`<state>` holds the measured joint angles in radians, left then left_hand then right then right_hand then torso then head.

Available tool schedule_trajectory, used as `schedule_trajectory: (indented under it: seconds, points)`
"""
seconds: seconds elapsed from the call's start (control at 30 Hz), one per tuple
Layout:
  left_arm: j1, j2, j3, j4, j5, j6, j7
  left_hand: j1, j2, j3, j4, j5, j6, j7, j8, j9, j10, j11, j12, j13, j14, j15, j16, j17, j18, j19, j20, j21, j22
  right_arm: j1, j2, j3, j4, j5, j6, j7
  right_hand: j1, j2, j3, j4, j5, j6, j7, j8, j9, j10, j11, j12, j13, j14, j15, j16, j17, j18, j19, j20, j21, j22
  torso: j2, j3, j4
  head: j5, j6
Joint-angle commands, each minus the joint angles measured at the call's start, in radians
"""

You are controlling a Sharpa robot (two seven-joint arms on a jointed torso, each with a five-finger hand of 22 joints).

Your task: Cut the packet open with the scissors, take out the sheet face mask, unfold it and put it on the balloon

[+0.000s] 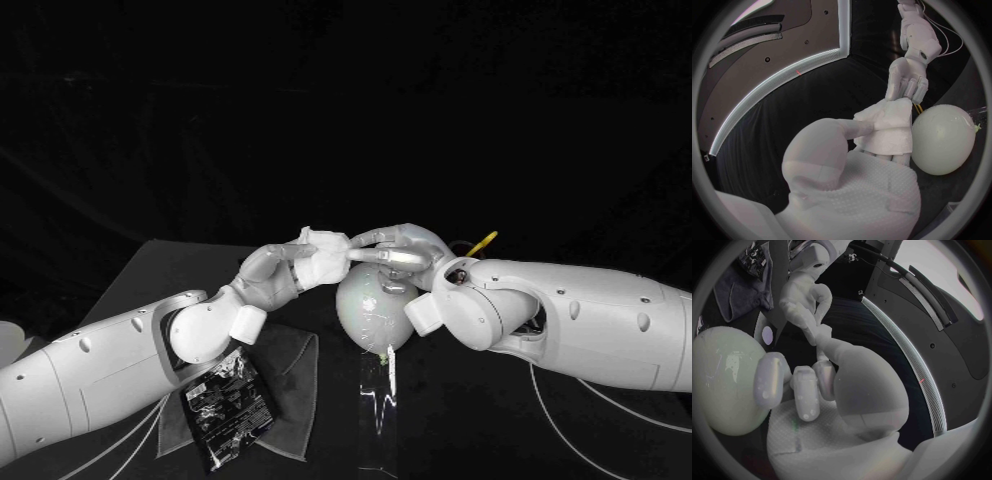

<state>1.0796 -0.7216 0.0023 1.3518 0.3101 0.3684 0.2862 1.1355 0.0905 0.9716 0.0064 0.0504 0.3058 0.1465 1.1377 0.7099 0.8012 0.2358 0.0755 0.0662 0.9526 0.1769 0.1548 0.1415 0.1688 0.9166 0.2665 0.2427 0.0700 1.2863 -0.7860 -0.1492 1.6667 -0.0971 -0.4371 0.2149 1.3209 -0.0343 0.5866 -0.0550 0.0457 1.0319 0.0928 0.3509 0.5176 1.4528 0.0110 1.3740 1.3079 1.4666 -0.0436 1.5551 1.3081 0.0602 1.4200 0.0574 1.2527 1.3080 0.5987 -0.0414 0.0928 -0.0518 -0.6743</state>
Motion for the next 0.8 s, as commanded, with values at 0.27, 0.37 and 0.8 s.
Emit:
schedule_trajectory:
  seconds: [0.27, 0.37, 0.8]
  points:
    - [0.002, 0.002, 0.001, 0.005, -0.084, -0.096, 0.049, 0.043, -0.075, -0.110, -0.094, -0.004, -0.001, 0.152, -0.195, -0.139, -0.003, 0.006, -0.005, -0.001, -0.010, 0.004, -0.015, 0.001, -0.006, -0.044, -0.010, -0.006, 0.002, 0.000, -0.006, 0.001, 0.011, -0.015, 0.012, 0.016, -0.017, -0.001, 0.013, -0.004, 0.003, -0.003, -0.006, 0.009, 0.048, 0.009, -0.002, 0.008, 0.097, 0.098, -0.009, 0.007, 0.236, 0.006, 0.003, 0.000, 0.005, 0.175, 0.000, 0.0002, -0.0004, 0.000, -0.003]
    - [0.002, 0.002, 0.001, 0.005, -0.107, -0.128, 0.057, 0.053, -0.099, -0.140, -0.109, -0.004, -0.030, 0.150, -0.262, -0.183, -0.013, 0.009, -0.006, -0.001, -0.037, 0.014, -0.027, -0.002, -0.019, -0.085, 0.000, -0.022, -0.002, 0.000, -0.009, 0.001, 0.014, -0.015, 0.015, 0.015, -0.019, -0.002, 0.015, -0.005, 0.003, -0.003, -0.007, 0.010, 0.049, 0.010, -0.002, 0.009, 0.097, 0.098, -0.009, 0.007, 0.236, 0.006, 0.003, 0.000, 0.005, 0.175, 0.000, 0.0000, -0.0003, -0.001, -0.003]
    - [0.003, 0.005, 0.001, 0.006, -0.251, -0.313, 0.053, 0.081, -0.210, -0.292, -0.134, -0.002, 0.001, 0.154, -0.368, -0.294, -0.060, 0.024, 0.021, 0.006, -0.247, 0.053, 0.000, 0.029, -0.078, -0.210, 0.023, -0.079, -0.001, 0.000, -0.016, 0.001, 0.029, -0.008, 0.024, 0.010, -0.026, -0.001, 0.020, -0.007, 0.003, -0.004, -0.007, 0.014, 0.052, 0.012, -0.003, 0.012, 0.100, 0.098, -0.010, 0.007, 0.238, 0.006, 0.003, -0.001, 0.004, 0.175, -0.001, 0.0002, -0.0006, 0.000, -0.004]
